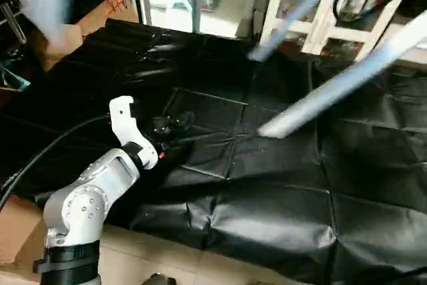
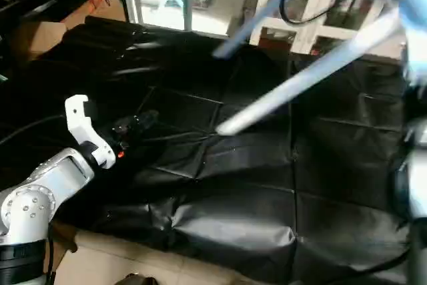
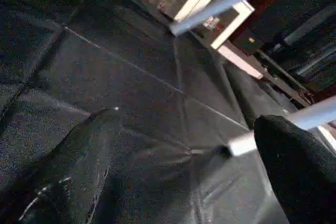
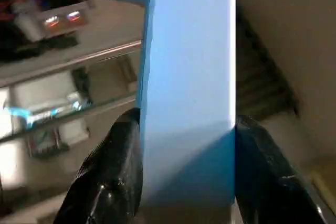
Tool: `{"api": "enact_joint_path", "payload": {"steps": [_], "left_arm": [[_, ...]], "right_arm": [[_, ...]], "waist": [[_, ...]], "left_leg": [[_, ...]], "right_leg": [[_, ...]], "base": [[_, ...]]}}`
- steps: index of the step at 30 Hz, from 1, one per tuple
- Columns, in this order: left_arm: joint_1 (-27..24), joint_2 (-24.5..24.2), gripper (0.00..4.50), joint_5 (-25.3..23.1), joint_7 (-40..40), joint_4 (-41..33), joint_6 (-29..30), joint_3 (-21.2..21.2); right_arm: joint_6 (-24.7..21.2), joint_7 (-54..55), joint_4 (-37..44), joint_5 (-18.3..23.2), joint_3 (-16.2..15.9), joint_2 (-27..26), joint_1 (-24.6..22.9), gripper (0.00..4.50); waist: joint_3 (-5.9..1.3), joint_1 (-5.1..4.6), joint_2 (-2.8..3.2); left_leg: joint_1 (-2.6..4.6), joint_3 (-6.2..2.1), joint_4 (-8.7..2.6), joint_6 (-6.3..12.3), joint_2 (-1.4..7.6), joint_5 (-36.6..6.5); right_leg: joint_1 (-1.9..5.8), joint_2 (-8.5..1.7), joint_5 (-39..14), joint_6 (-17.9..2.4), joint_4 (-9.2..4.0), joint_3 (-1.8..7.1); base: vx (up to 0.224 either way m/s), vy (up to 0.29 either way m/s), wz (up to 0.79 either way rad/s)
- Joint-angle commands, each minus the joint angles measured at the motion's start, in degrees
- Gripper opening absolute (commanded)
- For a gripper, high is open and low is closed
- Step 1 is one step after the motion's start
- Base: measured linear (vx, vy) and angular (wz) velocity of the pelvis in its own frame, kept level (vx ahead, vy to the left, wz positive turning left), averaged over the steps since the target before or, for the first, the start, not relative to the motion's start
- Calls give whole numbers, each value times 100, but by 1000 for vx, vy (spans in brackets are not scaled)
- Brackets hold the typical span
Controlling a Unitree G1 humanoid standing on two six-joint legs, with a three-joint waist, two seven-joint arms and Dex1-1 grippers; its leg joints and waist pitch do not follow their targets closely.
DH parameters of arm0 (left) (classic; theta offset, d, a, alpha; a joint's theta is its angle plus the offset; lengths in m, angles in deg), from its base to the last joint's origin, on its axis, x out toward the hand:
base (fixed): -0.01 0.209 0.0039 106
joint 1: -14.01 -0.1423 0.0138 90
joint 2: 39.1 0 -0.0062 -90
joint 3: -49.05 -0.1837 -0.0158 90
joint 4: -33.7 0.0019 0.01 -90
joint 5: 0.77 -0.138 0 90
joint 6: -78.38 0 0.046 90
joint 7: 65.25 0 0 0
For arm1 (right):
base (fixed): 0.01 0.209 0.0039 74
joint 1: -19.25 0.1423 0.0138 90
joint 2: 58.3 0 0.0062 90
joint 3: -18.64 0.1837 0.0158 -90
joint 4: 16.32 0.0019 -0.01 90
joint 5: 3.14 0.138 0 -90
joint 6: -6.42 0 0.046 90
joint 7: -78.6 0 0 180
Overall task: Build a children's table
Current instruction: Flip table
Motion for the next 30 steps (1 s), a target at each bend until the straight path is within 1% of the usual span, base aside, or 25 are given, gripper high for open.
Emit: {"api": "enact_joint_path", "payload": {"steps": [1, 2, 4, 5, 6, 7, 8, 9, 10, 14, 15, 16, 17, 18, 19, 21, 22, 23, 24, 25, 26, 28, 29, 30], "left_arm": [[-41, -13, 450, -81, -64, -106, -36, -94], [-37, -18, 450, -84, -70, -110, -30, -99], [-32, -23, 450, -90, -77, -110, -27, -101], [-24, -31, 450, -98, -82, -120, -23, -105], [-24, -32, 450, -98, -82, -121, -23, -105], [-19, -36, 450, -103, -84, -128, -24, -111], [-19, -36, 450, -103, -84, -128, -24, -111], [-19, -36, 450, -103, -84, -128, -24, -111], [-19, -36, 450, -103, -84, -128, -24, -111], [-19, -36, 450, -103, -84, -128, -24, -111], [-19, -36, 450, -103, -84, -128, -24, -111], [-54, -24, 450, -118, -77, -176, -26, -120], [-84, -18, 450, -126, -74, -215, -21, -129], [-105, -23, 450, -131, -78, -245, -14, -136], [-108, -32, 450, -132, -89, -257, -6, -137], [-97, -36, 450, -131, -99, -252, -2, -133], [-66, -49, 450, -139, -119, -234, -3, -133], [-39, -60, 450, -157, -129, -222, -9, -140], [-33, -67, 450, -169, -134, -220, -14, -146], [-27, -76, 450, -187, -140, -220, -20, -155], [-27, -97, 450, -217, -163, -226, -25, -186], [-30, -111, 450, -236, -179, -232, -27, -207], [-41, -142, 450, -286, -189, -251, -32, -247], [-52, -162, 450, -299, -204, -264, -34, -260]], "right_arm": [[446, -227, -364, -481, -335, 122, 225, 191], [522, -315, -457, -568, -426, 139, 321, 191], [600, -380, -565, -654, -505, 148, 414, 191], [663, -586, -753, -768, -656, 156, 595, 191], [667, -598, -767, -776, -667, 156, 608, 191], [682, -707, -883, -848, -766, 162, 720, 191], [682, -707, -883, -848, -766, 162, 720, 191], [682, -707, -883, -848, -766, 162, 720, 191], [682, -707, -883, -848, -766, 162, 720, 191], [682, -707, -883, -848, -766, 162, 720, 190], [682, -707, -883, -848, -766, 162, 720, 190], [670, -978, -1001, -769, -795, 143, 699, 190], [658, -1159, -1028, -694, -794, 135, 626, 190], [670, -1275, -1049, -653, -801, 130, 572, 190], [698, -1368, -1089, -620, -796, 115, 549, 190], [744, -1470, -1159, -574, -773, 89, 561, 190], [818, -1776, -1196, -349, -701, 33, 565, 225], [895, -1950, -1220, -124, -606, -35, 585, 246], [913, -2022, -1241, -52, -577, -60, 597, 246], [931, -2098, -1273, 28, -543, -90, 616, 264], [961, -2179, -1260, 124, -510, -116, 618, 268], [978, -2229, -1249, 176, -496, -128, 617, 279], [948, -2337, -1184, 356, -383, -167, 621, 286], [960, -2342, -1153, 407, -345, -173, 626, 296]], "waist": [[-370, -85, -33], [-353, -100, -35], [-360, -134, -37], [-378, -162, -60], [-389, -170, -61], [-386, -161, -62], [-361, -158, -61], [-366, -158, -62], [-380, -155, -76], [-392, -156, -87], [-391, -154, -88], [-393, -153, -89], [-396, -143, -165], [-375, -132, -97], [-375, -154, -104], [-375, -151, -109], [-377, -156, -97], [-370, -155, -104], [-371, -158, -98], [-368, -160, -99], [-371, -162, -99], [-371, -159, -99], [-373, -156, -98], [-383, -147, -72]], "left_leg": [[321, -154, -437, -417, 201, -2667], [317, -164, -452, -450, 197, -2797], [320, -181, -456, -493, 203, -2928], [313, -184, -451, -474, 207, -2894], [313, -185, -446, -444, 210, -2821], [314, -170, -435, -357, 210, -2757], [307, -161, -439, -310, 206, -2793], [304, -168, -439, -312, 210, -2777], [288, -166, -433, -289, 208, -2629], [261, -154, -413, -175, 203, -2374], [263, -150, -410, -161, 203, -2359], [266, -146, -401, -137, 204, -2337], [257, -140, -383, -66, 212, -2282], [258, -150, -401, -63, 211, -2286], [251, -151, -406, -92, 220, -2326], [273, -147, -408, -138, 221, -2398], [283, -148, -409, -152, 217, -2500], [283, -152, -410, -166, 219, -2596], [283, -163, -414, -173, 222, -2640], [274, -168, -422, -184, 222, -2651], [282, -167, -420, -185, 224, -2679], [272, -168, -424, -175, 226, -2645], [275, -166, -424, -180, 226, -2617], [274, -170, -422, -164, 222, -2599]], "right_leg": [[-15, 49, -1774, -917, -412, -20], [-32, 54, -1825, -886, -430, -26], [-40, 49, -1796, -895, -429, -28], [-28, 56, -1639, -943, -409, -32], [-19, 53, -1515, -979, -387, -29], [-28, 59, -1369, -1061, -379, -24], [-34, 54, -1446, -1076, -396, -23], [-27, 48, -1443, -1076, -388, -22], [-4, 47, -1311, -1090, -370, -18], [27, 40, -1124, -1165, -342, -12], [24, 40, -1124, -1174, -343, -11], [24, 39, -1127, -1195, -339, -10], [37, 21, -1172, -1201, -330, -7], [32, 18, -1194, -1196, -337, -6], [29, 35, -1205, -1190, -342, -12], [12, 47, -1225, -1201, -344, -18], [9, 55, -1265, -1198, -351, -20], [4, 50, -1350, -1186, -359, -22], [2, 43, -1379, -1184, -360, -24], [5, 48, -1391, -1179, -362, -29], [-1, 52, -1393, -1191, -360, -30], [4, 44, -1366, -1210, -355, -28], [3, 45, -1348, -1221, -356, -28], [15, 42, -1308, -1245, -345, -27]], "base": [[0, 0, 0], [0, 0, 0], [0, 0, 0], [0, 0, 0], [0, 0, 0], [0, 0, 0], [0, 0, 0], [0, 0, 0], [0, 0, 0], [0, 0, 0], [0, 0, 0], [0, 0, 0], [0, 0, 0], [0, 0, 0], [0, 0, 0], [0, 0, 0], [0, 0, 0], [0, 0, 0], [0, 0, 0], [0, 0, 0], [0, 0, 0], [0, 0, 0], [0, 0, 0], [0, 0, 0]]}}
